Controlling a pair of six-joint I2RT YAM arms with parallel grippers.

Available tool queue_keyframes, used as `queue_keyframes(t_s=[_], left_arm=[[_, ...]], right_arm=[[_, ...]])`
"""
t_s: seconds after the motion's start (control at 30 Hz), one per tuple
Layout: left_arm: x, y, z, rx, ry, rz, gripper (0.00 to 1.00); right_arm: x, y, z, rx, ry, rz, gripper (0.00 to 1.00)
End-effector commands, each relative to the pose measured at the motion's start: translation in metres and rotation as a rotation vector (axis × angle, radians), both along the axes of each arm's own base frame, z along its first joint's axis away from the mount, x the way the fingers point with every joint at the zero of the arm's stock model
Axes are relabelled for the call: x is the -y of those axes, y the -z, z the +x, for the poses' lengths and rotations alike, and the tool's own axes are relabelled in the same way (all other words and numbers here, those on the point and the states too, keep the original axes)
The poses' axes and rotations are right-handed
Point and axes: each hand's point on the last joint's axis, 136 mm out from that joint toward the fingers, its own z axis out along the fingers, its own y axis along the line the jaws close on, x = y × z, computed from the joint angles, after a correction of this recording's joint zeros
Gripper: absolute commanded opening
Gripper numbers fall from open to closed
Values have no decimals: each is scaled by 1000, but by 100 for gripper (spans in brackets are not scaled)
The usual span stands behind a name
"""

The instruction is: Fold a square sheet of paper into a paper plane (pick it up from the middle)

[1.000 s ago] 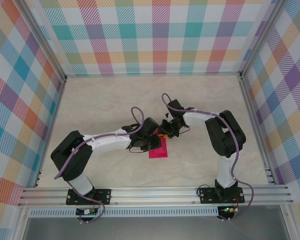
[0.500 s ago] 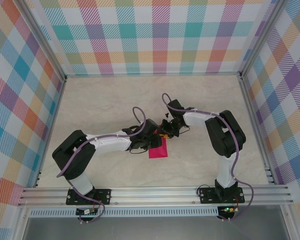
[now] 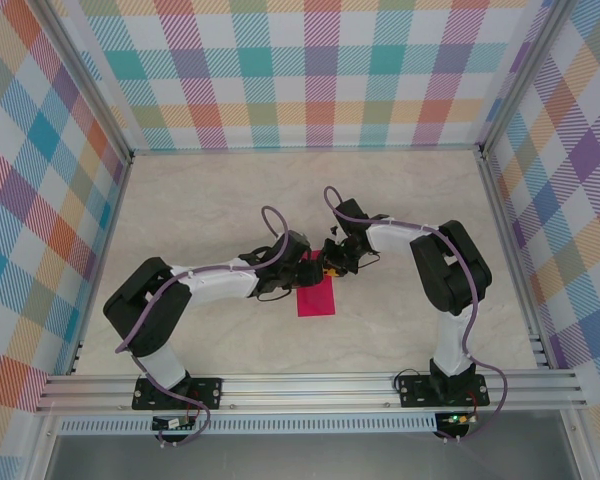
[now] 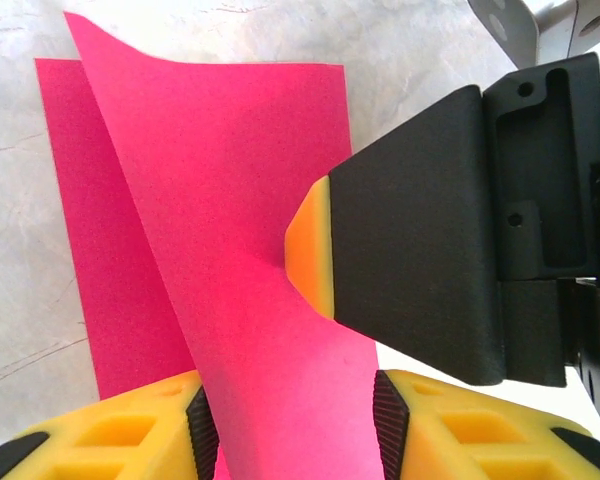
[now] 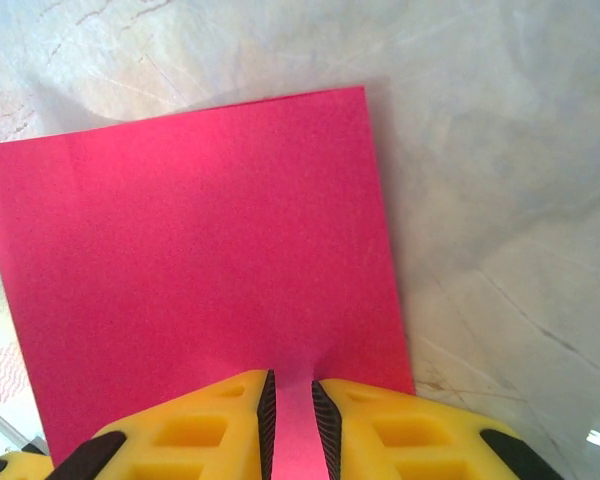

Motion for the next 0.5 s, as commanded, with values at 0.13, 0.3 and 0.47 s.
queue_keyframes(t_s=[0.13,0.3,0.47], left_arm=[[2,3,-18,-67,15,-89,49],[-1,-1,-37,-110,17,-142,50],[3,-12,-51,-124,49,-184,48]], right_arm=[[41,78,-38,-143,13,-244,24],[41,79,-38,-145,15,-242,24],[40,78,-37,-143,15,-240,24]])
